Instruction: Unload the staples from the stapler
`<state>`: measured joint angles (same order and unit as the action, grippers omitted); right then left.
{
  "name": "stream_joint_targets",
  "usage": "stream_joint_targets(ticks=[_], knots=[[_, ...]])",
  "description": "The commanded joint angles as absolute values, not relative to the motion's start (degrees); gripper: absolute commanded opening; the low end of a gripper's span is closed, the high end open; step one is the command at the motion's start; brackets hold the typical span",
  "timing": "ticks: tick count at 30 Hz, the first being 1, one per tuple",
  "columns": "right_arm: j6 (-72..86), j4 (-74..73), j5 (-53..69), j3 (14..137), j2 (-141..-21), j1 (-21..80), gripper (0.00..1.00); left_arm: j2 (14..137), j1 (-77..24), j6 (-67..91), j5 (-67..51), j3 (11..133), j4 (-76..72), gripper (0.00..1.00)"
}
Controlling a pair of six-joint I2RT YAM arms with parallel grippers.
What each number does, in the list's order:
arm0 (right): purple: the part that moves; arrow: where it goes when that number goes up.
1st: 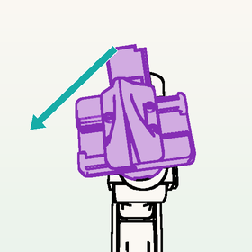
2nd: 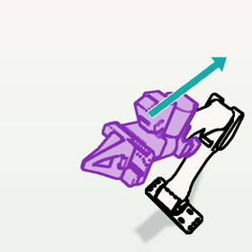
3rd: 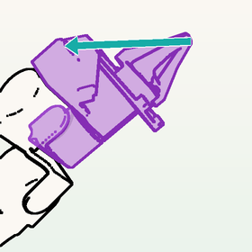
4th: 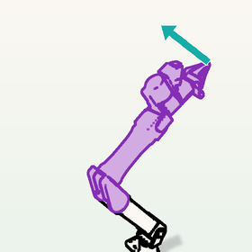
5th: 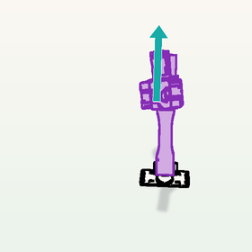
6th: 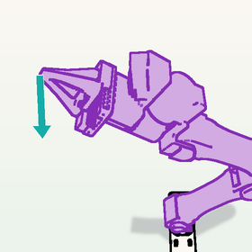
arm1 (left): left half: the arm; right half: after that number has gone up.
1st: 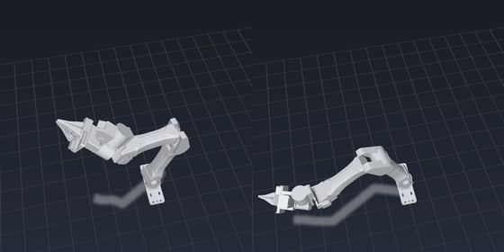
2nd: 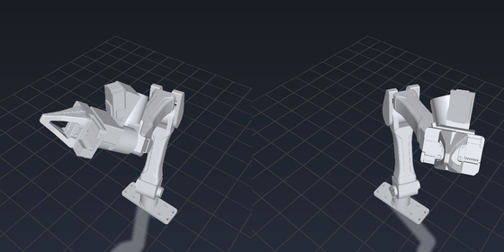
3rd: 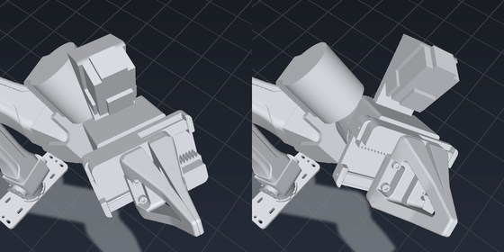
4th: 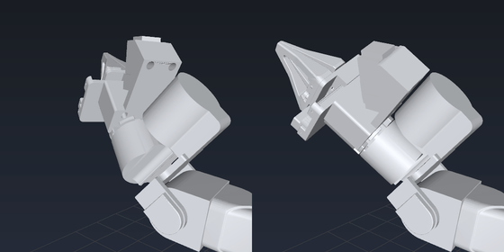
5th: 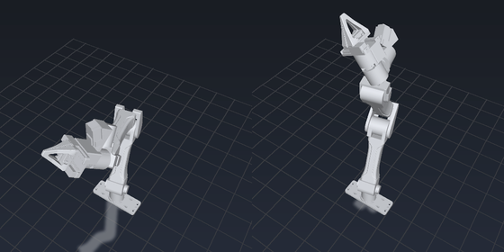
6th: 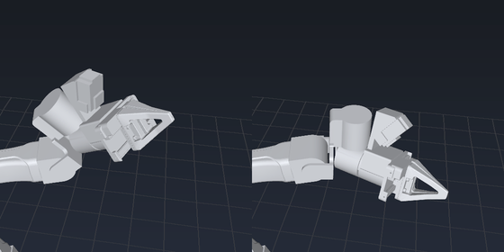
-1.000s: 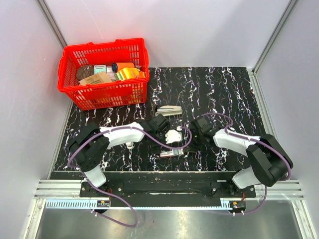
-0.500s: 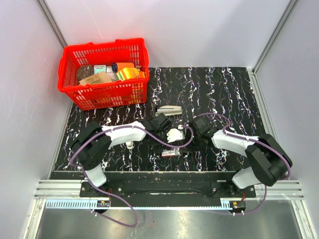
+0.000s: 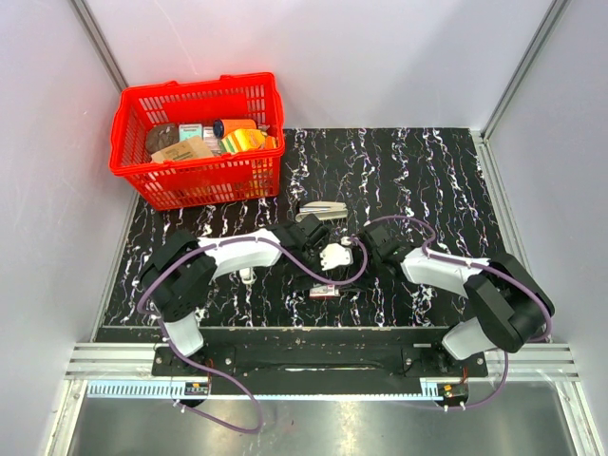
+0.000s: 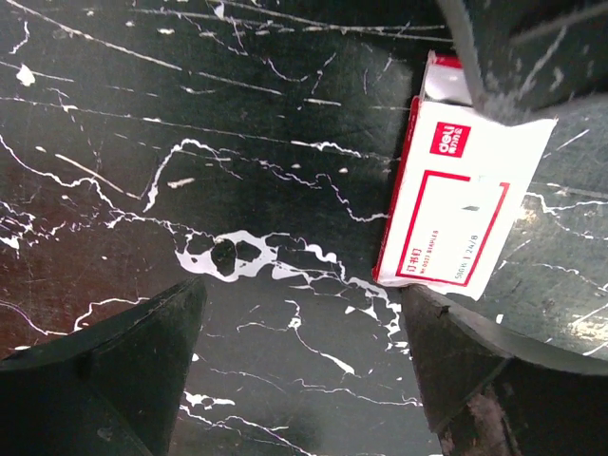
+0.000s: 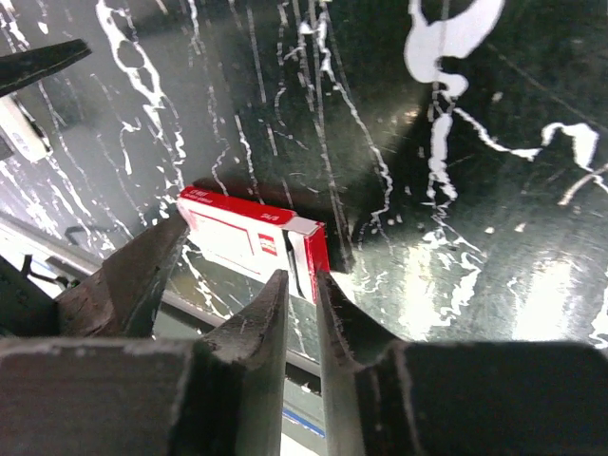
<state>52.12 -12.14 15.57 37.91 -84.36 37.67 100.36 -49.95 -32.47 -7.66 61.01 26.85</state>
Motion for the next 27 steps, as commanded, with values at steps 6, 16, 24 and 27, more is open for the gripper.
stream_joint_targets(ticks=[6,16,24,27], knots=[[49.13,-1.67,22.5,37.35,-86.04,38.76,0.28,105.73,-50.01,-32.08,-6.94,64.68,25.22,0.88],[46.41,-8.61,20.13,37.36,-84.64,37.71,0.36,102.31,-45.8,-31.73,-6.59,65.38,29.34,0.89],[41.67,-19.67,14.25,38.31,-73.67,34.46,0.65,90.02,-37.97,-32.7,-6.06,70.48,40.06,0.99],[38.6,-23.89,12.57,41.82,-70.32,33.05,0.69,85.97,-36.57,-31.99,-6.5,73.73,43.93,0.99]])
